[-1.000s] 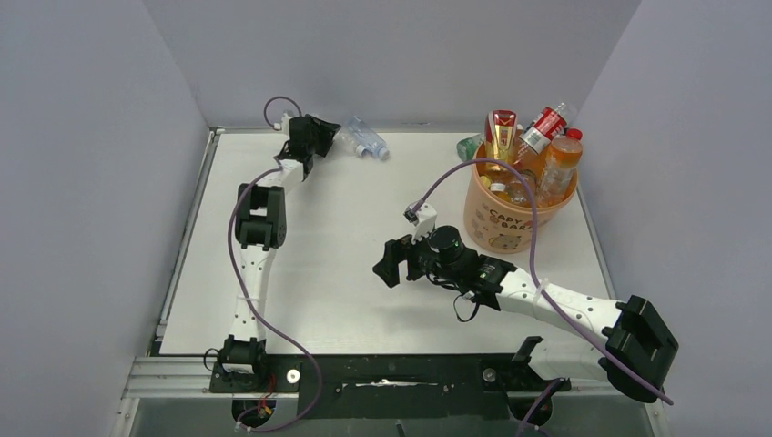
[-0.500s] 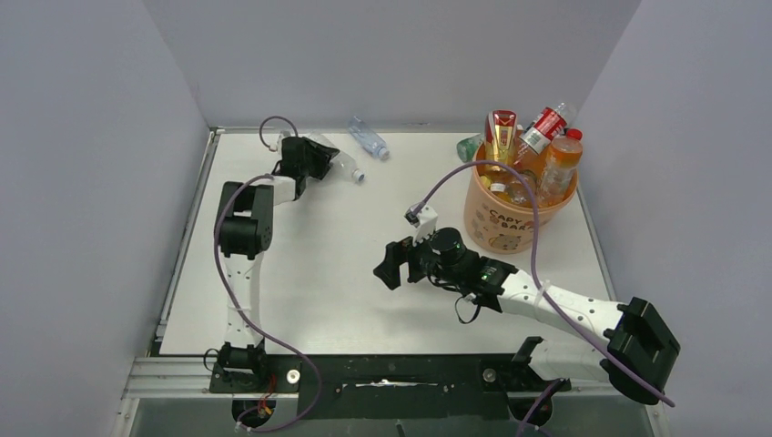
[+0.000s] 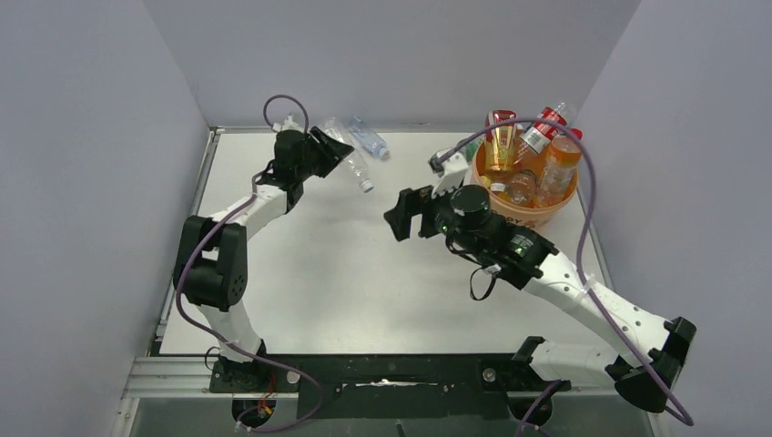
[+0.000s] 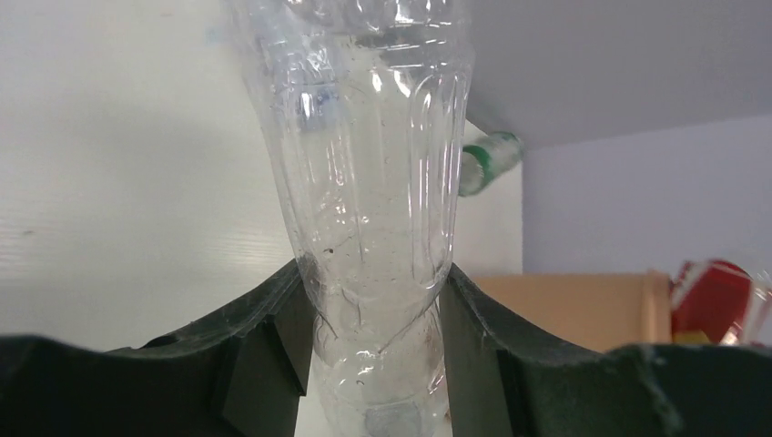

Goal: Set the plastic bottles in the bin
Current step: Pick up the plastic bottle at the center of the board, then place the plastic bottle in the trash bin.

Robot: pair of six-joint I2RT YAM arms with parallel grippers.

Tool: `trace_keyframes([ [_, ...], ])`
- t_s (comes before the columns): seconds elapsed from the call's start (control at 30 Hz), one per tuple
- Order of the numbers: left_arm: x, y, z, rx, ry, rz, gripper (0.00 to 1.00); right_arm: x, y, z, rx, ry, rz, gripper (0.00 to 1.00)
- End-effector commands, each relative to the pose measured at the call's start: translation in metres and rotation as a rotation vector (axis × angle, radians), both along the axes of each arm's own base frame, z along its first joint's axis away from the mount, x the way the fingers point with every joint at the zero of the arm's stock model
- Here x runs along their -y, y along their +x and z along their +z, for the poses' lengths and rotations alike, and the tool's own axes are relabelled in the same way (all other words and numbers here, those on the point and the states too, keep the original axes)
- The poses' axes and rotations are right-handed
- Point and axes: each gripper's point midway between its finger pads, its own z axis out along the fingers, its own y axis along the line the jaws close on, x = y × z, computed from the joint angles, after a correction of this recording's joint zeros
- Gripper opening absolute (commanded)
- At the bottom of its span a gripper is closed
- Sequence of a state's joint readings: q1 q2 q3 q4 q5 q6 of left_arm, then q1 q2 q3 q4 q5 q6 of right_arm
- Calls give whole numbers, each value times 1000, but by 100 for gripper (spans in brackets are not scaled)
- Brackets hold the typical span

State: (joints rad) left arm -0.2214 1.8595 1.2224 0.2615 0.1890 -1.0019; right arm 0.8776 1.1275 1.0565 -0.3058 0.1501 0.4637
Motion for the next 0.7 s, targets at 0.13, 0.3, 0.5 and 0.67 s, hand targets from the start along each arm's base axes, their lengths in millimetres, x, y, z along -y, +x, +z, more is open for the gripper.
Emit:
trace_keyframes([
  [0.13, 84, -47, 153, 344, 56, -249, 30, 103, 24, 95, 134, 62, -423, 98],
  [0.3, 126, -80, 201, 474, 64, -314, 30, 163, 20, 122, 203, 53, -650, 98],
  [0.5, 178, -115, 251, 613, 60, -377, 30, 194, 16, 152, 263, 25, -762, 98],
  [0.67, 213, -139, 283, 736, 45, -432, 31, 203, 14, 164, 275, 9, -784, 98],
])
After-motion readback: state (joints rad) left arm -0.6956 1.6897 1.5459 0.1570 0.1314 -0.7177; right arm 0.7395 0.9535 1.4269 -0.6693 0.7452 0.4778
